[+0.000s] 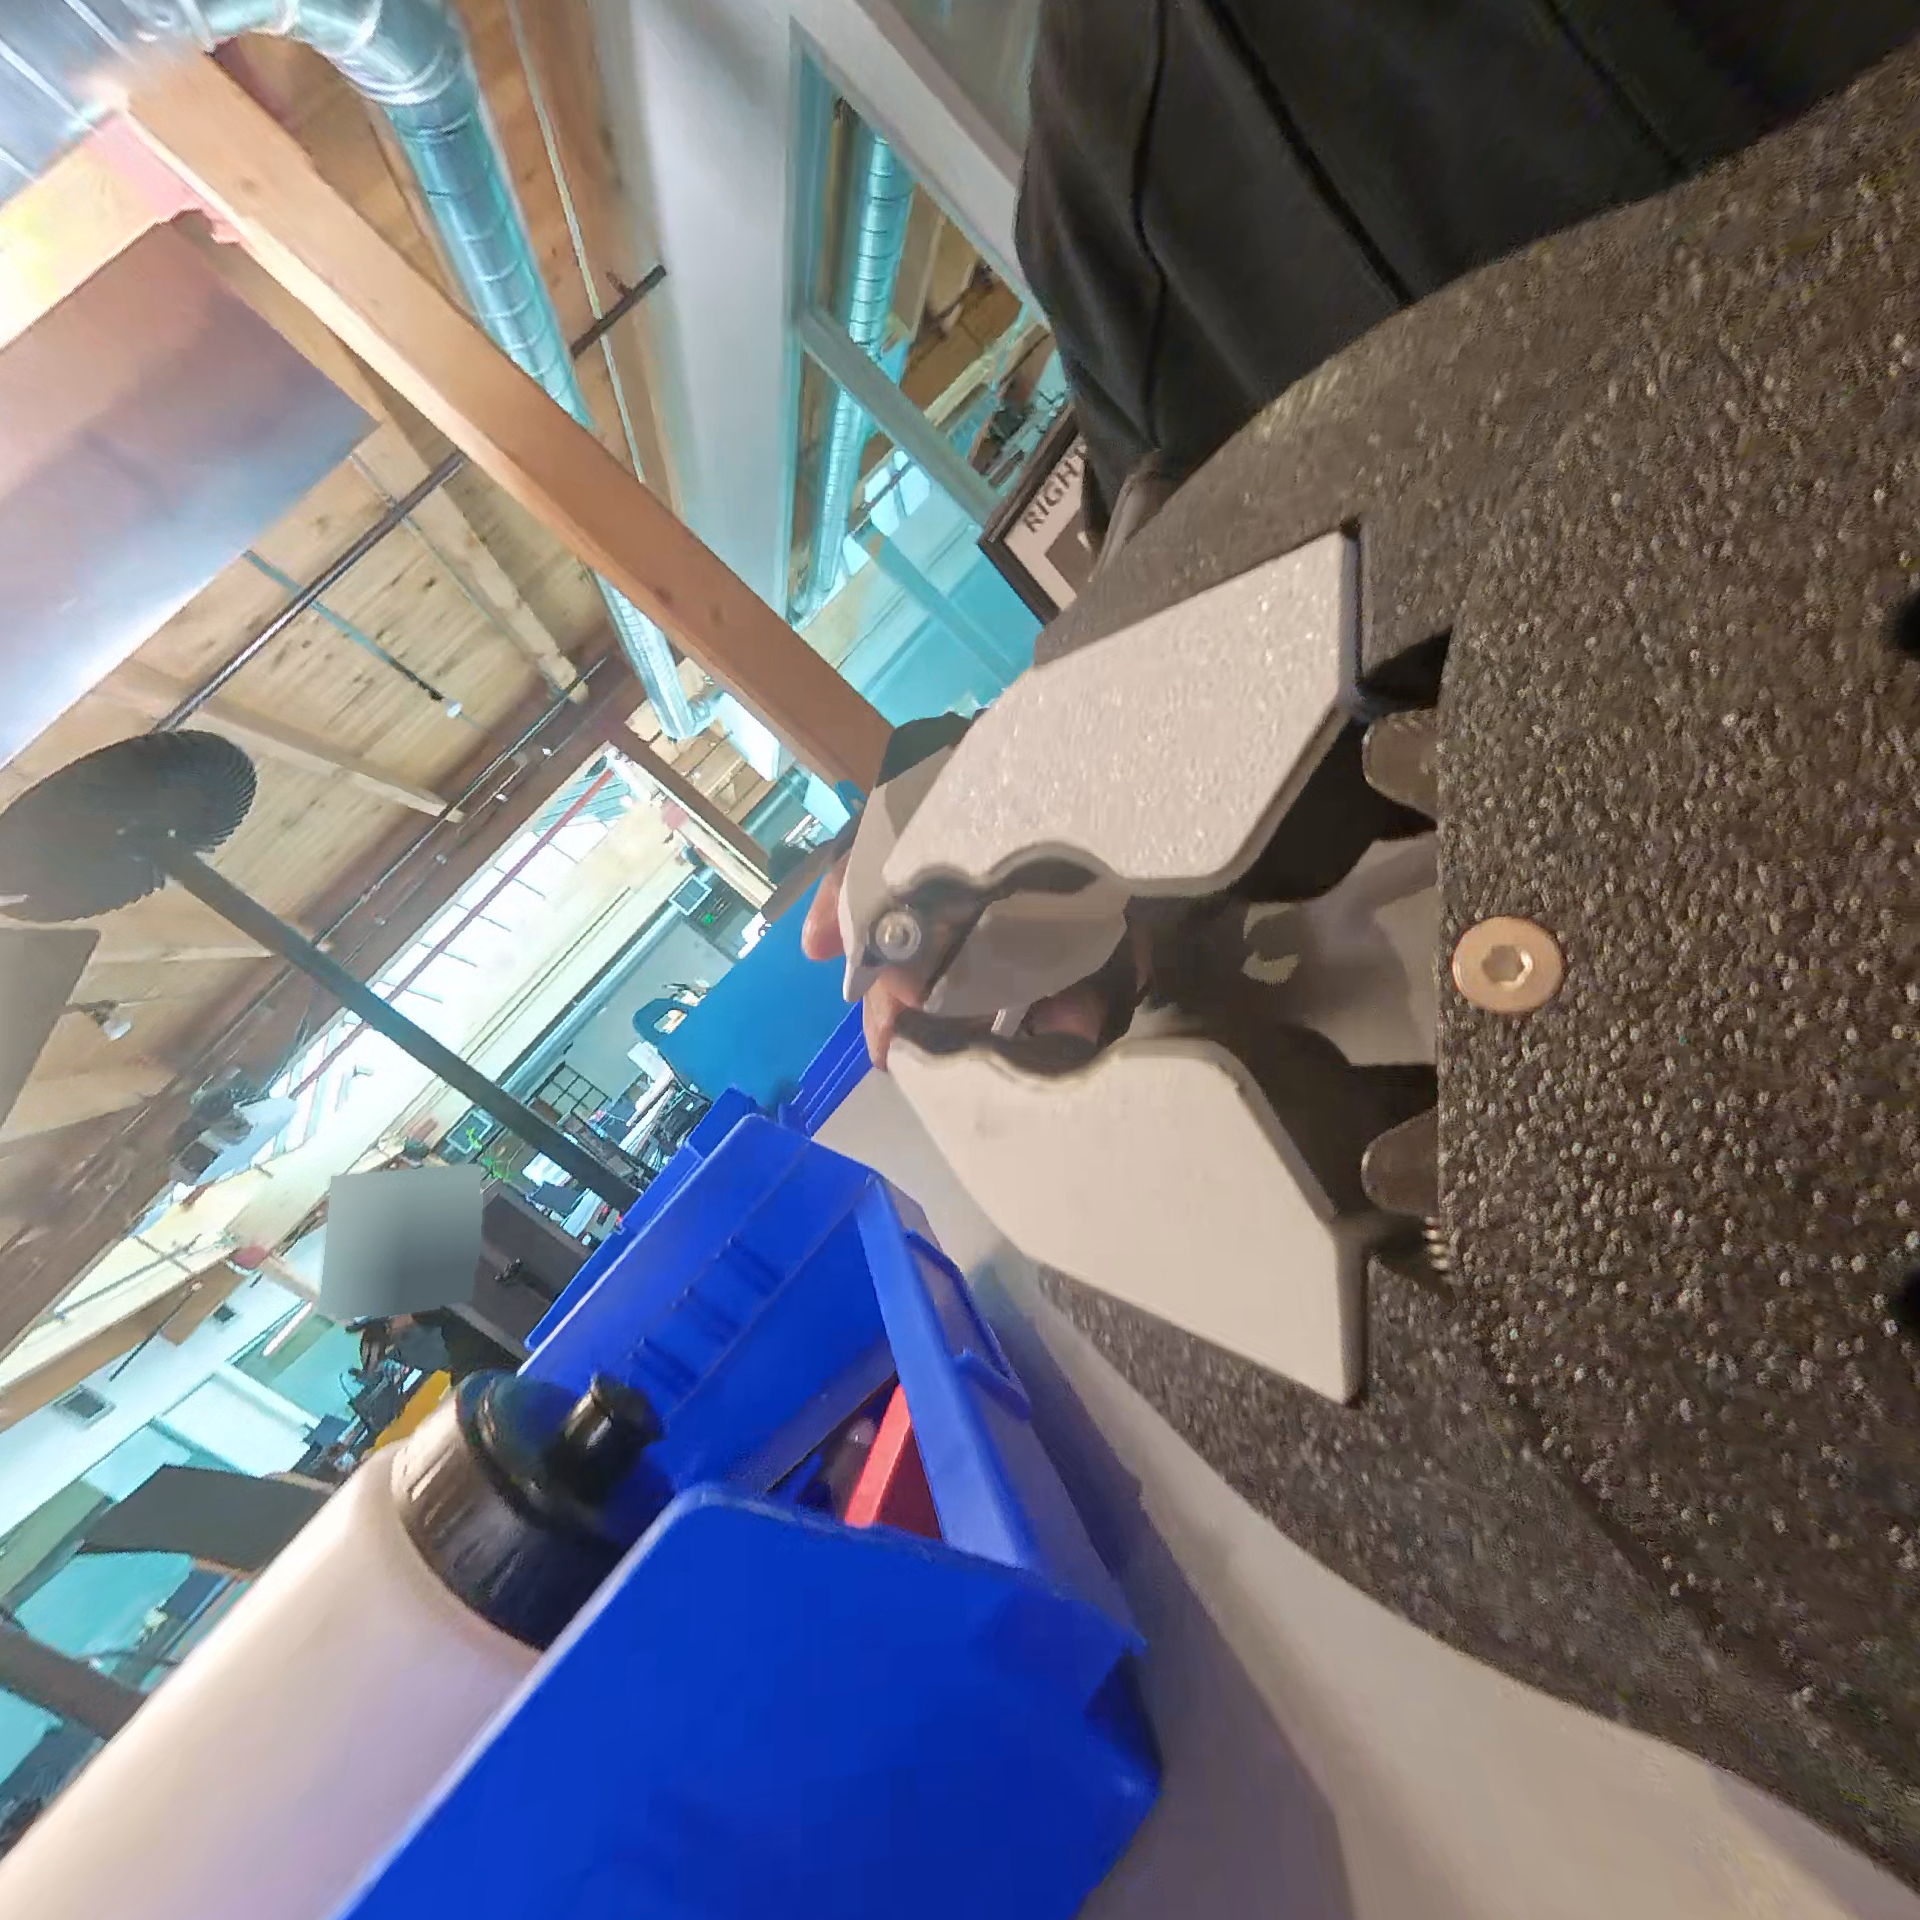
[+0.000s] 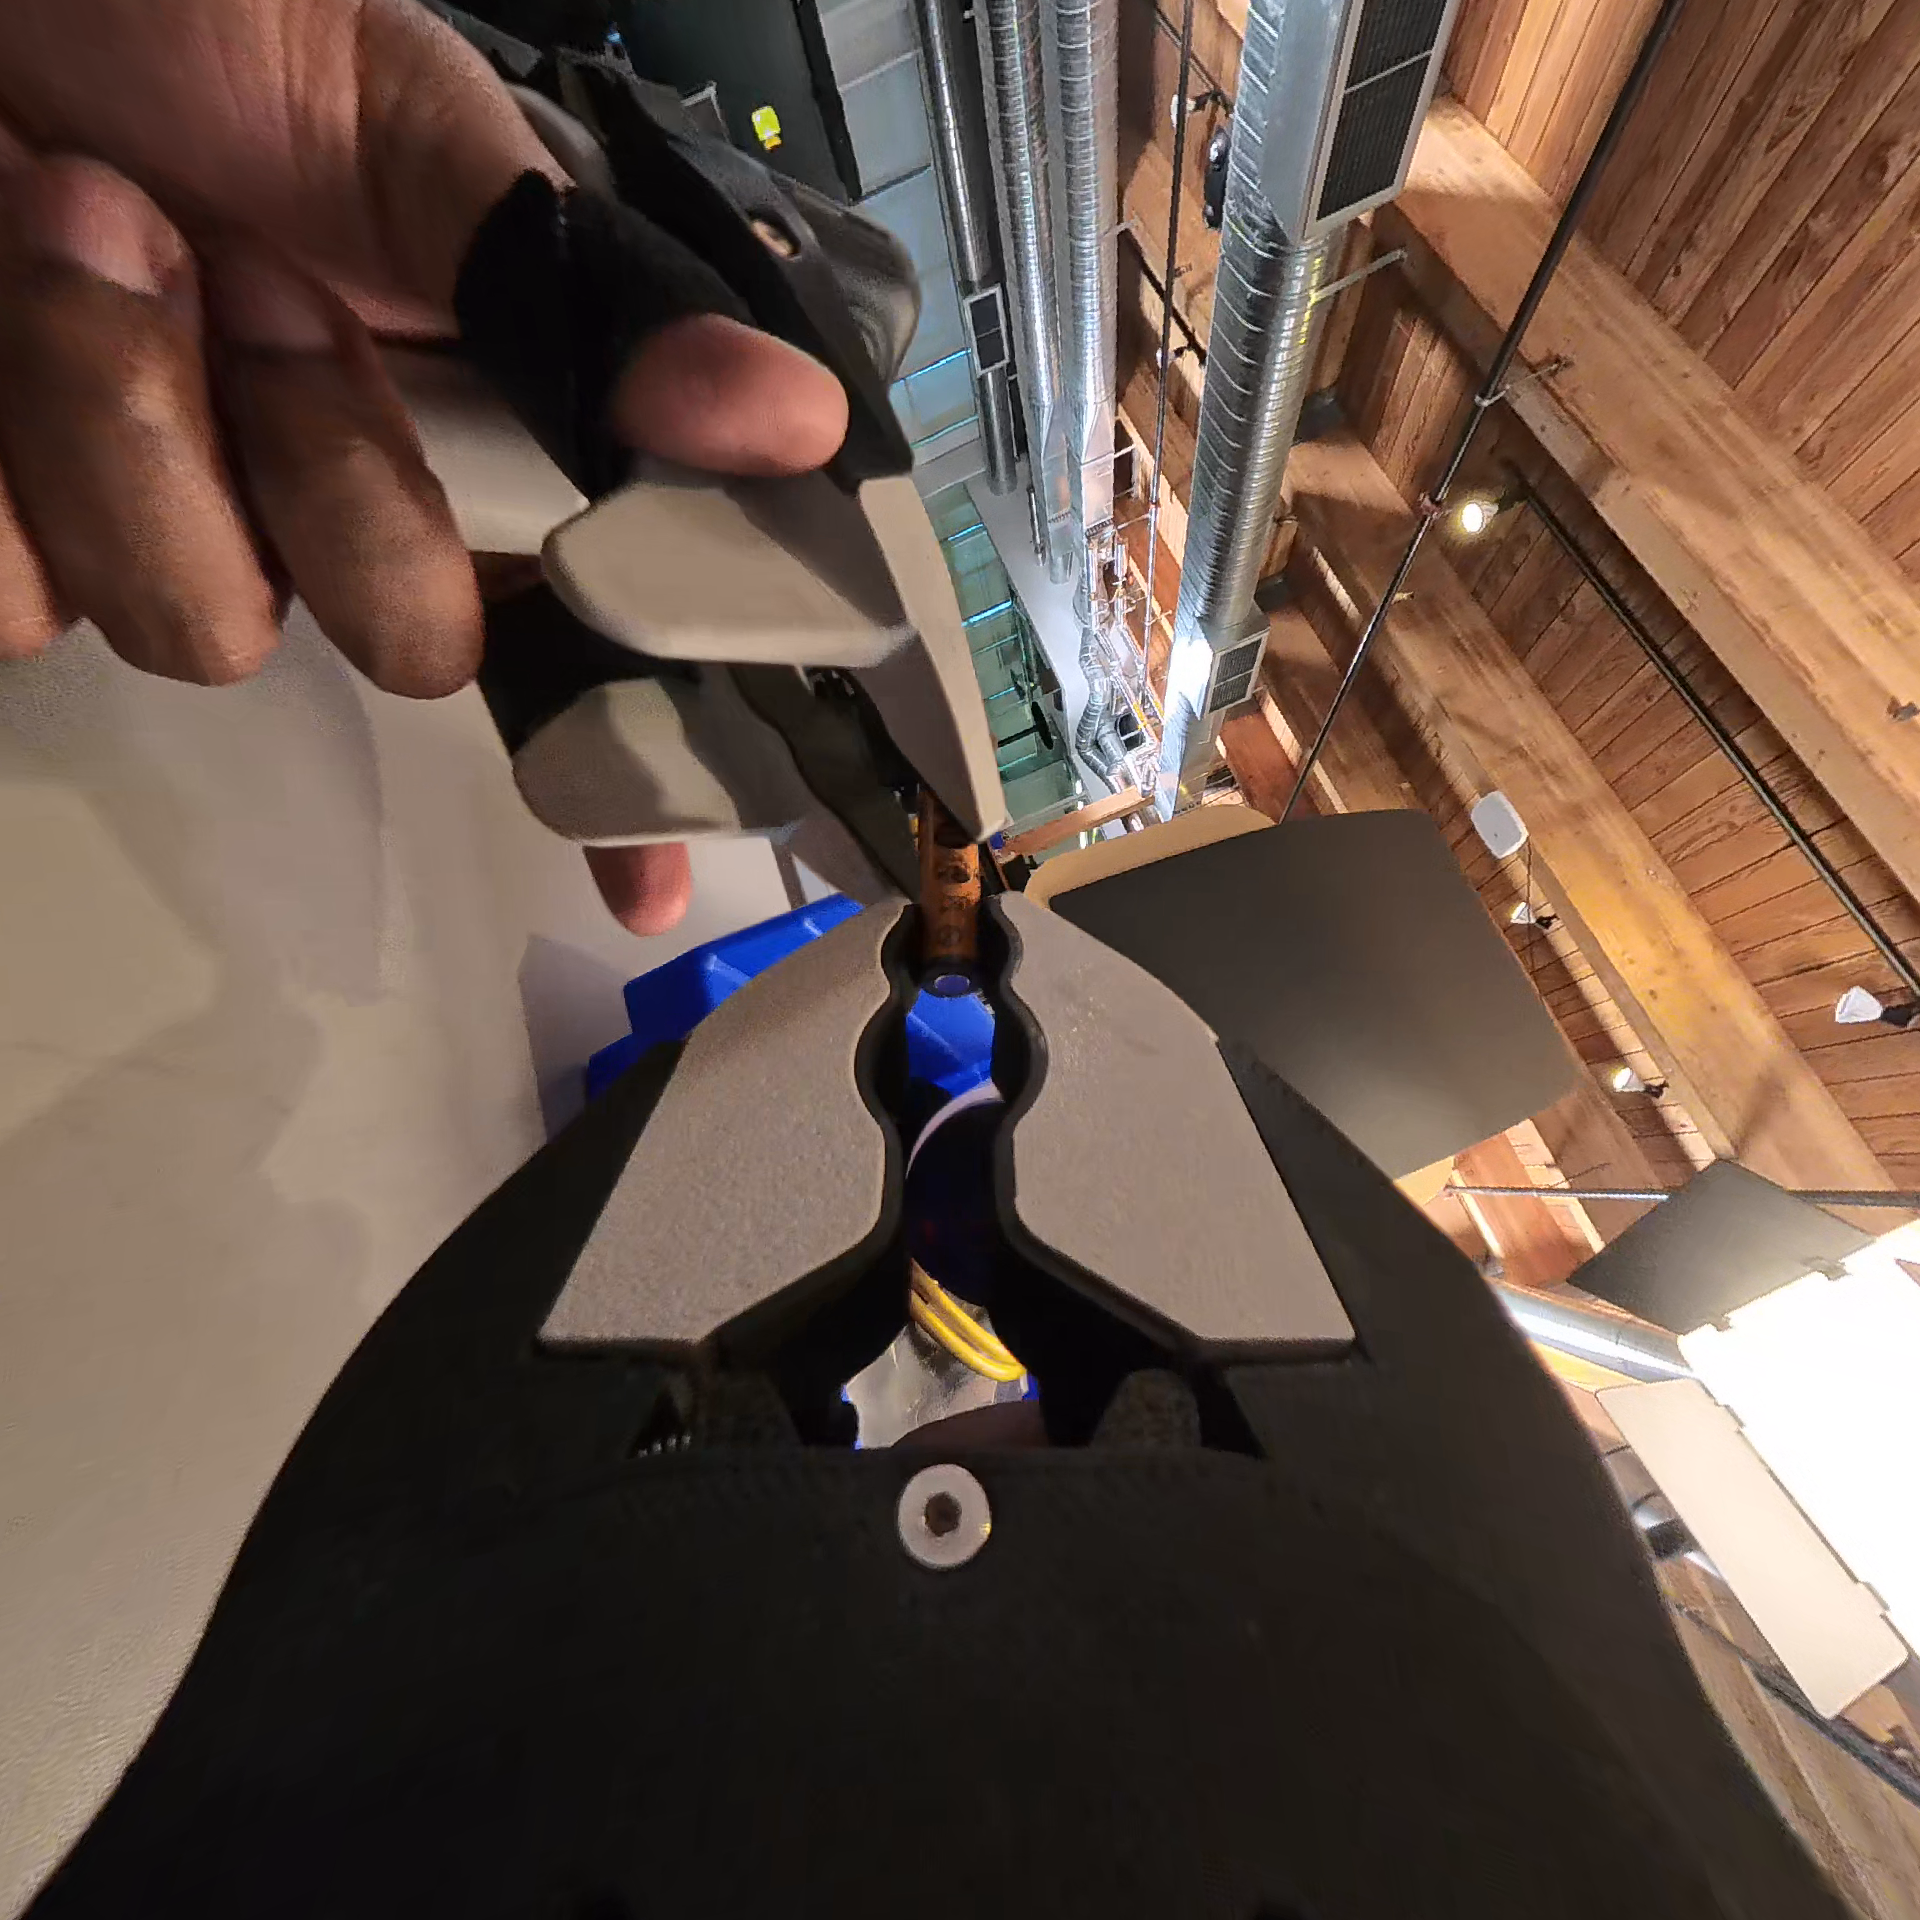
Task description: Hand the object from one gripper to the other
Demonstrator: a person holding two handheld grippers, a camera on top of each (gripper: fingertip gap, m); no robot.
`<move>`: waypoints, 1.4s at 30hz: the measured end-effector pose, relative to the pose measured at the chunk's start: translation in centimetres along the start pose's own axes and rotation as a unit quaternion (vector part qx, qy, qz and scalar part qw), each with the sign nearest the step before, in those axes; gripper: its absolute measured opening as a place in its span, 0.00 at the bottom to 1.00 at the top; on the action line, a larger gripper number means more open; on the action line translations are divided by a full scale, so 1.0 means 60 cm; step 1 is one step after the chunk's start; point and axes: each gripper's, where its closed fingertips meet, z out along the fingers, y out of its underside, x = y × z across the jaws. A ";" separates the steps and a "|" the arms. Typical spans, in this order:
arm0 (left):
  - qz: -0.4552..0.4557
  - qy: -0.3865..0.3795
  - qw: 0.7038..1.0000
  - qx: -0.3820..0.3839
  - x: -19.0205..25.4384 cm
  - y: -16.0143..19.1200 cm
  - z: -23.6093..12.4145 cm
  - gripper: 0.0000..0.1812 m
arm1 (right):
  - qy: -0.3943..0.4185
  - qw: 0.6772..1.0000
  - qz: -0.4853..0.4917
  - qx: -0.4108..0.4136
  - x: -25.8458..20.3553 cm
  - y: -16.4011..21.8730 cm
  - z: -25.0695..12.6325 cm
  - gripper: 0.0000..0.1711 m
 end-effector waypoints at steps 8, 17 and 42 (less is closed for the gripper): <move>0.052 0.004 0.999 -0.002 0.012 0.002 -0.002 0.07 | 0.002 1.000 -0.005 0.006 -0.002 -0.004 0.002 0.06; 0.321 -0.056 0.944 0.048 0.028 -0.044 -0.029 0.06 | -0.202 0.868 0.450 0.057 -0.022 -0.029 -0.001 0.22; 0.410 0.068 0.910 -0.001 0.083 0.008 -0.028 0.07 | -0.353 0.465 0.795 0.166 0.001 -0.085 -0.029 0.15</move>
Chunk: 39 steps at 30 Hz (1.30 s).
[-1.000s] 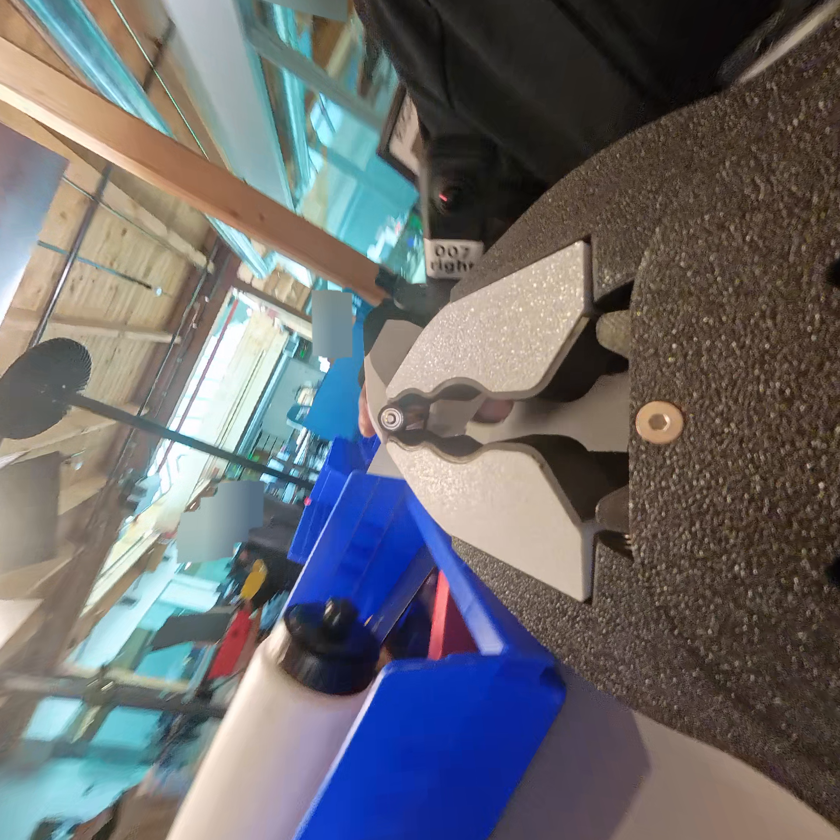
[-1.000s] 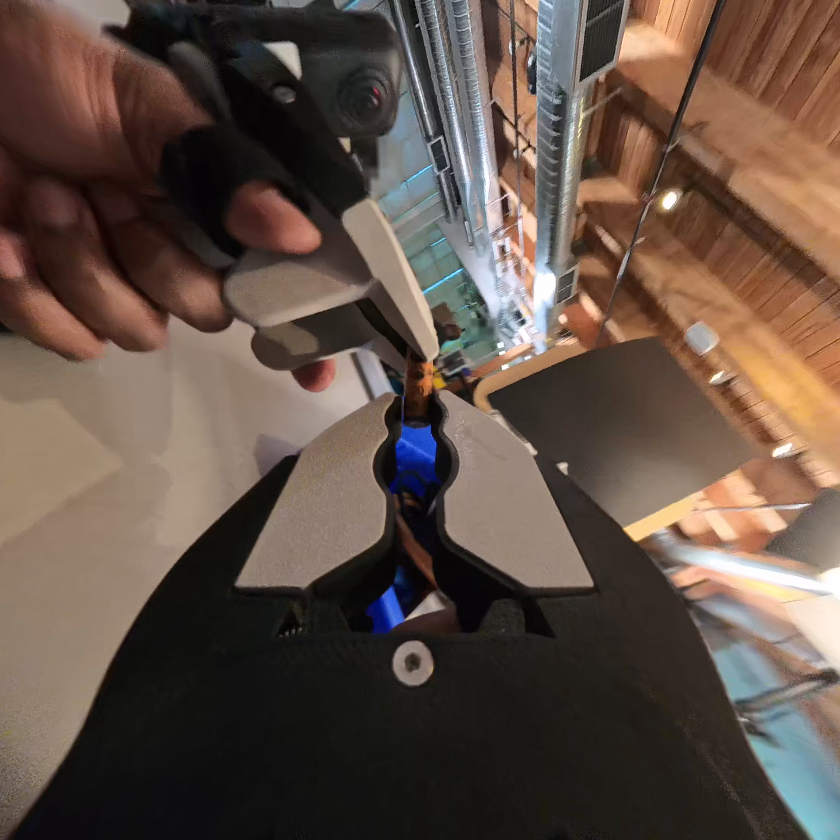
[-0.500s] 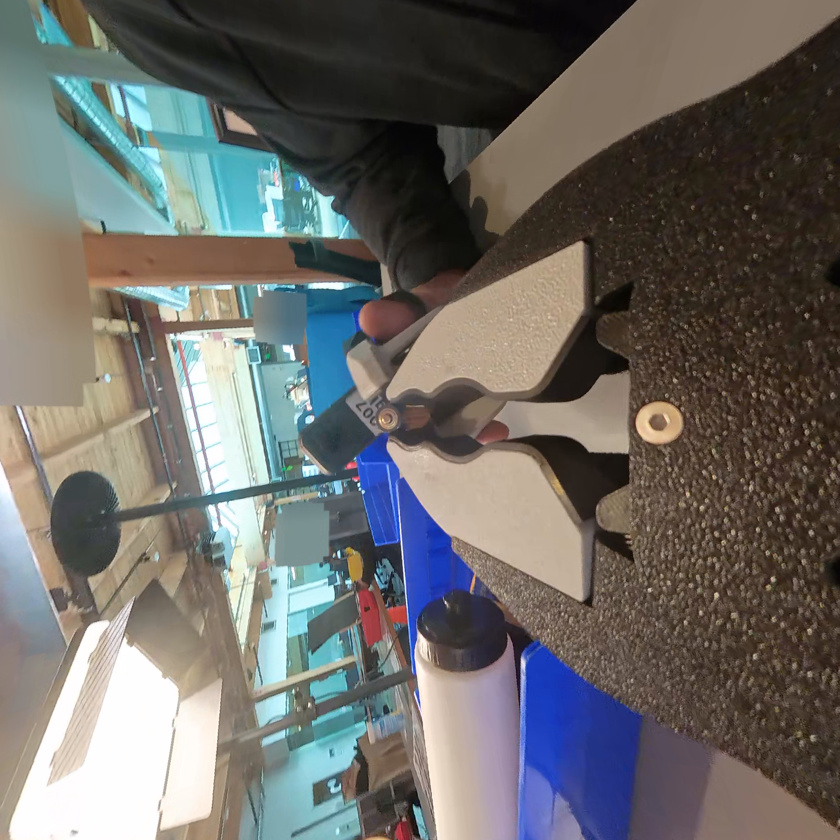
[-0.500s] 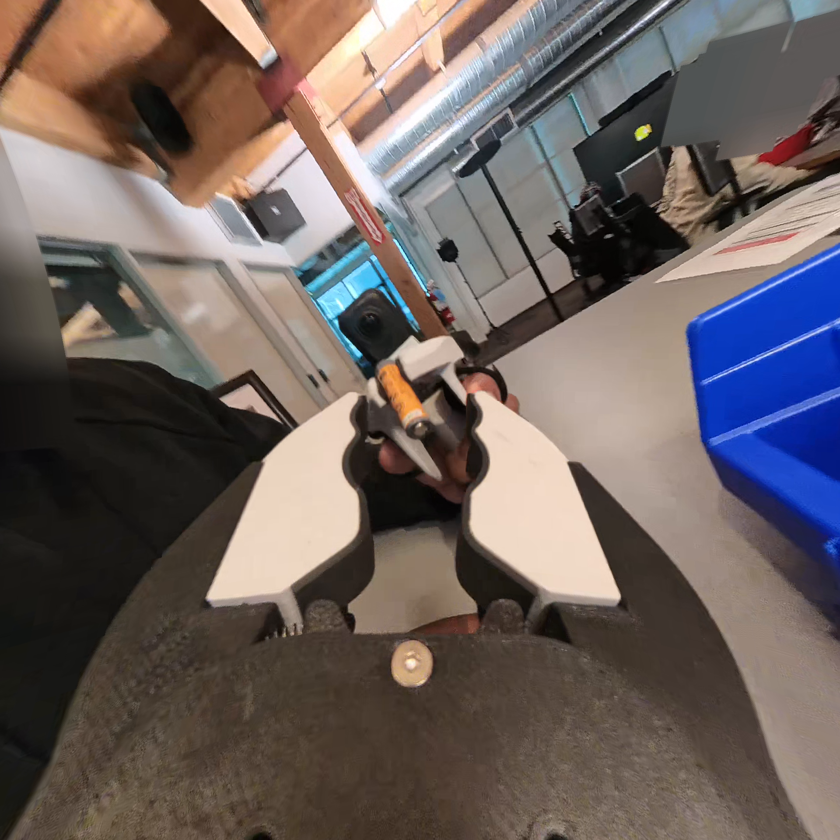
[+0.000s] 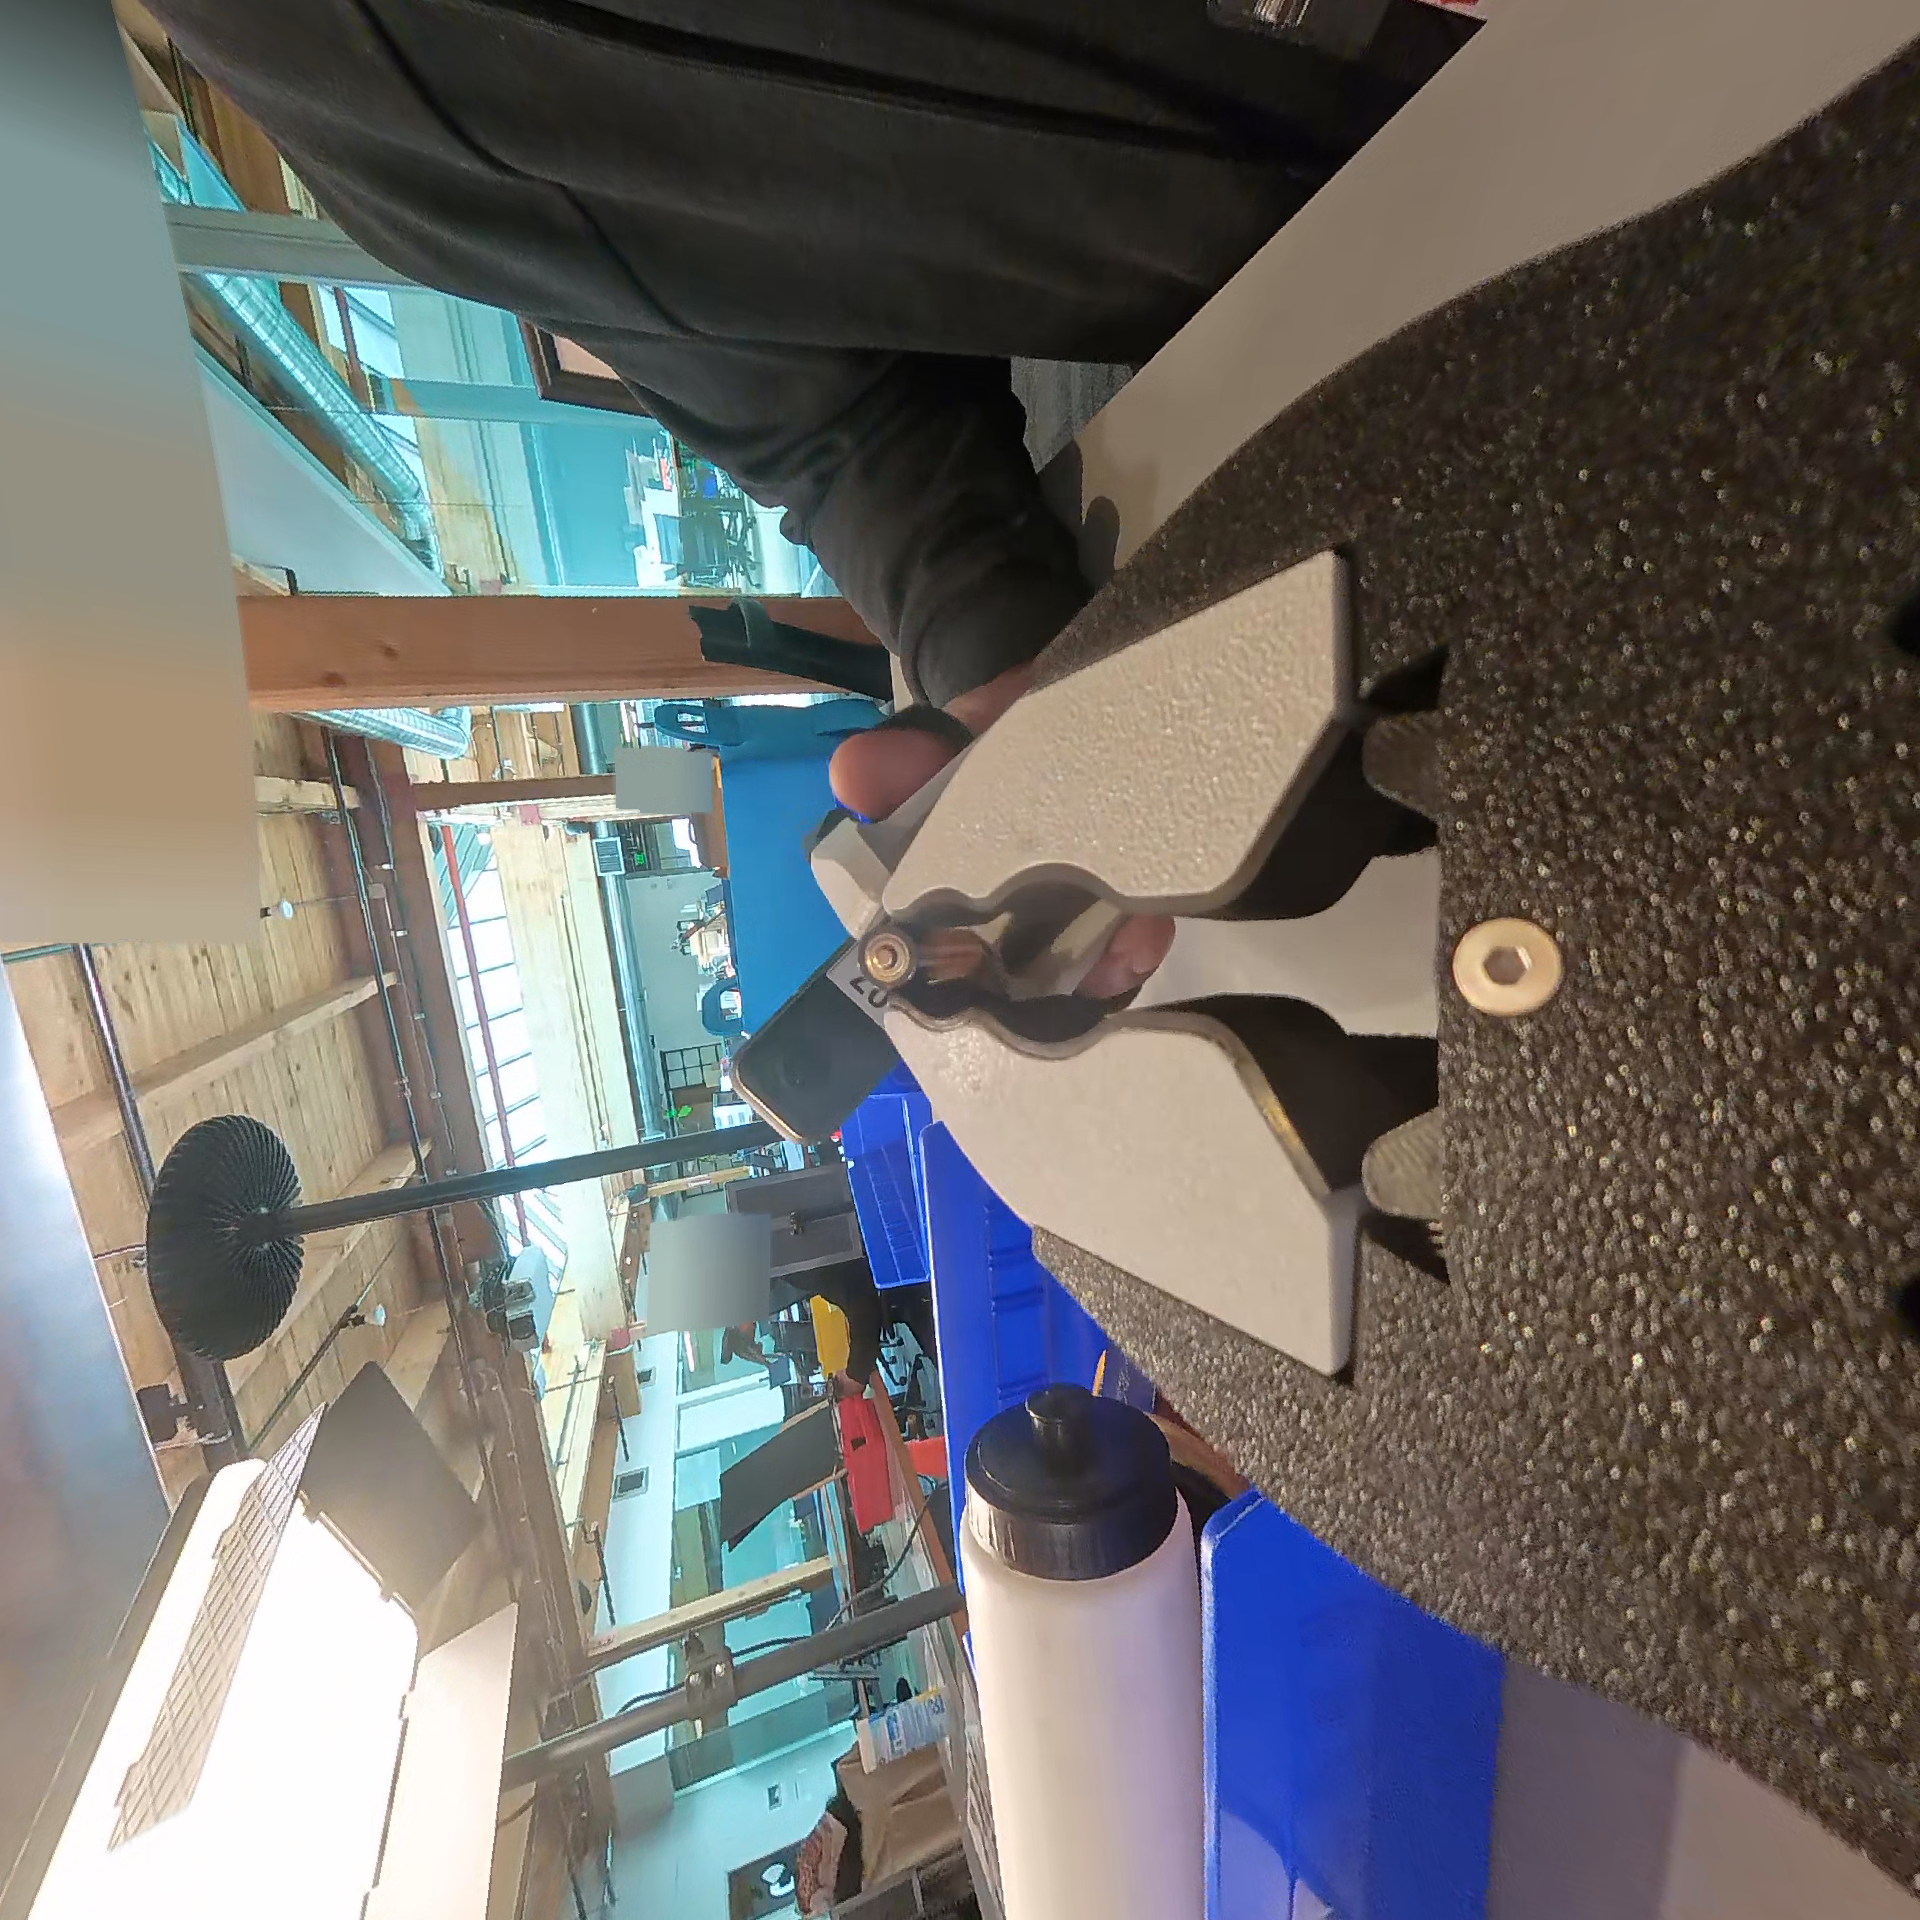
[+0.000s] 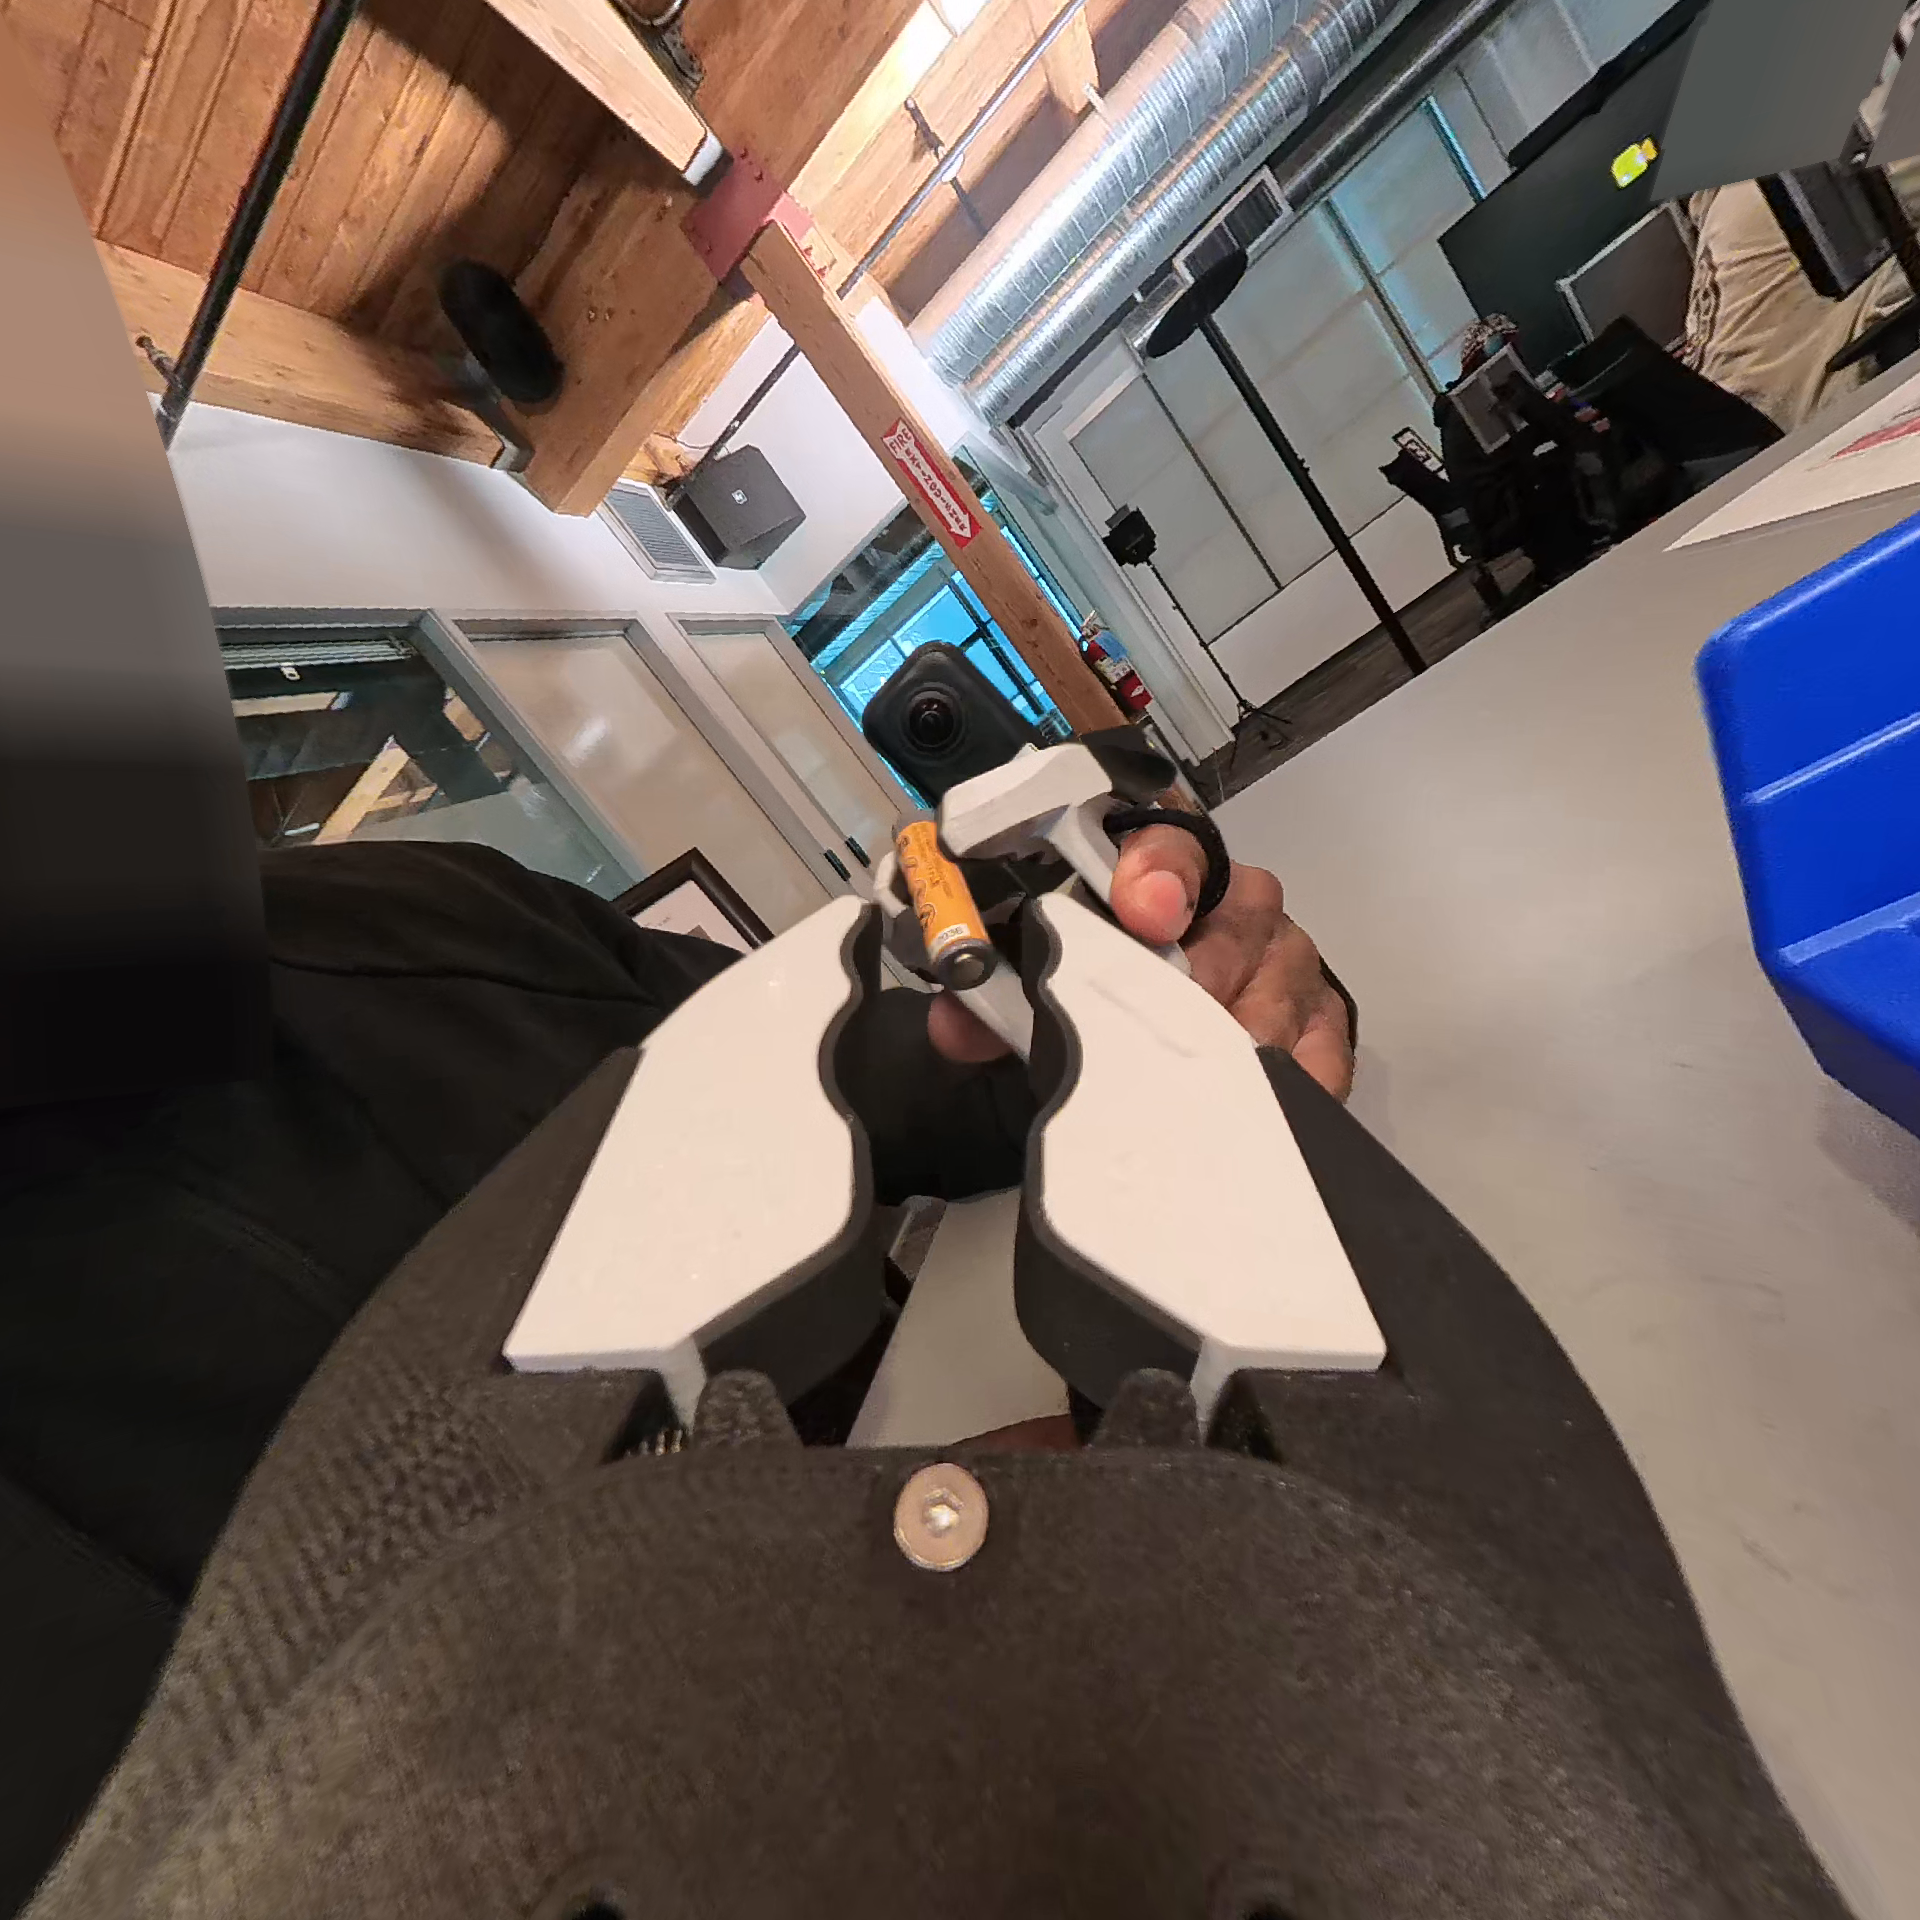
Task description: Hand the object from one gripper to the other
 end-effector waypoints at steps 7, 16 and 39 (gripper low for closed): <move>-0.030 -0.023 0.999 -0.019 -0.015 0.013 0.002 0.08 | 0.053 0.994 -0.097 -0.004 0.010 -0.011 -0.009 0.06; -0.399 0.004 0.917 -0.010 -0.044 0.032 0.011 0.32 | 0.287 0.680 -0.664 -0.118 0.032 -0.038 -0.051 0.06; -0.172 -0.063 0.983 0.003 -0.044 0.006 0.004 0.07 | 0.204 0.891 -0.397 -0.086 0.041 -0.001 -0.025 0.26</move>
